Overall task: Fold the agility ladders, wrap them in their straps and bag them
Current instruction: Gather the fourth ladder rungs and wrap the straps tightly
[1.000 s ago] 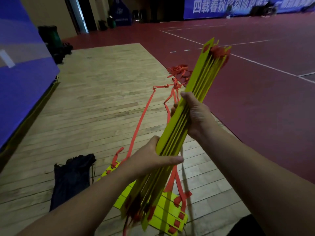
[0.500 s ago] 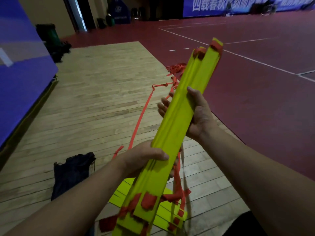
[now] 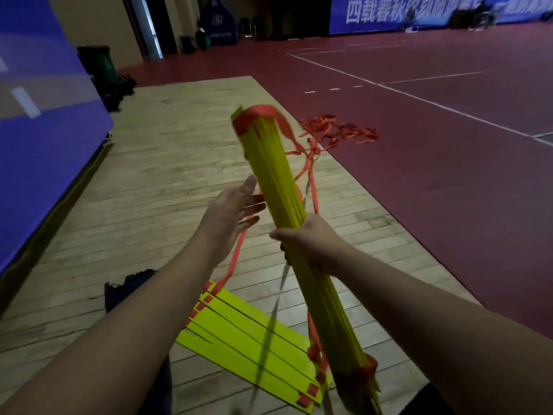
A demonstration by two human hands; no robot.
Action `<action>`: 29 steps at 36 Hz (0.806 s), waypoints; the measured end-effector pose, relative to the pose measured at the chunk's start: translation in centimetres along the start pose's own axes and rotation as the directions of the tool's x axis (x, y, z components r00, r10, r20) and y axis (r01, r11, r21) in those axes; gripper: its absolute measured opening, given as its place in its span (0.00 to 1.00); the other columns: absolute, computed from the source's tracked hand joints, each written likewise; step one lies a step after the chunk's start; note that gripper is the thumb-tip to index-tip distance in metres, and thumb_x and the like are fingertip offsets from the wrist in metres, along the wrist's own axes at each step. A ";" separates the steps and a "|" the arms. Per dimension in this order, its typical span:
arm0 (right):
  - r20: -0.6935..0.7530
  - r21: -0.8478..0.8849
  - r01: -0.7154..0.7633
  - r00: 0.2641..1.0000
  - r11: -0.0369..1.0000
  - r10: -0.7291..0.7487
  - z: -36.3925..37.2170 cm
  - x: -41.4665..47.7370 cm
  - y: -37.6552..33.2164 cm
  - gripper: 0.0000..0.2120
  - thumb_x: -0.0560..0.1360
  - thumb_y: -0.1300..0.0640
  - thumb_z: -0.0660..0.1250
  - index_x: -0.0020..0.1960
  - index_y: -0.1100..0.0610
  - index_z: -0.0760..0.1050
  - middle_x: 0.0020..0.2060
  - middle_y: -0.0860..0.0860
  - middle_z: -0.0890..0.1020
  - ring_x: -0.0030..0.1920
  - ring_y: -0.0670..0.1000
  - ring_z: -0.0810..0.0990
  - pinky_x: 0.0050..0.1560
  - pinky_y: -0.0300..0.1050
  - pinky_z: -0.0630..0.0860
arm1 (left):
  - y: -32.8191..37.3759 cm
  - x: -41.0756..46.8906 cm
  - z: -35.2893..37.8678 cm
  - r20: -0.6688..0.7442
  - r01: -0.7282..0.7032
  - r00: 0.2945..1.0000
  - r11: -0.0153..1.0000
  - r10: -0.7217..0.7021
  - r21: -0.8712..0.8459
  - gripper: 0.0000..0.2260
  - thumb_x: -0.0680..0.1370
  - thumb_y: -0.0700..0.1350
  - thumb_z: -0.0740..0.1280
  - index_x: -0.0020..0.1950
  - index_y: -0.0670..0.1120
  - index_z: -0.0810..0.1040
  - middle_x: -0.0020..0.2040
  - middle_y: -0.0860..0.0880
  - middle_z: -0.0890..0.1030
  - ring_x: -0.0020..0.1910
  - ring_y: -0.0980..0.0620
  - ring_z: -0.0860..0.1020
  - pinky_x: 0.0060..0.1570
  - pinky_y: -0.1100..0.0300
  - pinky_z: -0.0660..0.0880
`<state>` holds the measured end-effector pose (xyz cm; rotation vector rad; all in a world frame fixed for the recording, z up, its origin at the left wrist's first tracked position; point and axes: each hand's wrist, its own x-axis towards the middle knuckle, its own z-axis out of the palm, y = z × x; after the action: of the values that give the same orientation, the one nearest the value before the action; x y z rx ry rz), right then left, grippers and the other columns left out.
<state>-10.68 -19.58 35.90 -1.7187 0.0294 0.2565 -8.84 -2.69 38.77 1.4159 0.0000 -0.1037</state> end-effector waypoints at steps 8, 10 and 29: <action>-0.032 -0.568 0.148 0.979 0.810 -0.202 5.6 -0.7 2.8 0.15 0.73 0.58 0.70 0.56 0.59 0.69 0.44 0.55 0.80 0.43 0.58 0.81 0.37 0.46 0.73 | -2.6 1.0 1.5 -0.416 0.065 0.909 0.996 -0.034 0.060 0.33 0.63 0.56 0.78 0.61 0.42 0.70 0.46 0.45 0.81 0.46 0.44 0.84 0.50 0.44 0.82; -0.028 -0.579 0.167 0.974 0.798 -0.224 6.4 -1.1 2.7 0.14 0.73 0.58 0.69 0.55 0.58 0.67 0.43 0.54 0.78 0.43 0.59 0.80 0.36 0.46 0.70 | -2.8 1.2 1.1 -0.470 0.066 0.882 0.996 -0.030 0.061 0.24 0.69 0.51 0.75 0.59 0.40 0.75 0.39 0.45 0.83 0.39 0.45 0.85 0.45 0.44 0.83; 0.710 0.083 -0.226 0.697 0.971 0.102 3.0 -0.4 1.3 0.21 0.65 0.62 0.70 0.57 0.64 0.74 0.38 0.57 0.80 0.38 0.58 0.79 0.44 0.51 0.78 | 3.7 1.6 -6.1 -0.020 -0.288 0.957 0.945 0.289 -0.155 0.50 0.56 0.73 0.76 0.69 0.44 0.75 0.56 0.47 0.81 0.55 0.49 0.81 0.56 0.49 0.79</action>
<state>-11.78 -16.94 34.33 -1.3549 -0.3543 1.0140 -6.58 3.73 41.35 1.2449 -0.1981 0.1349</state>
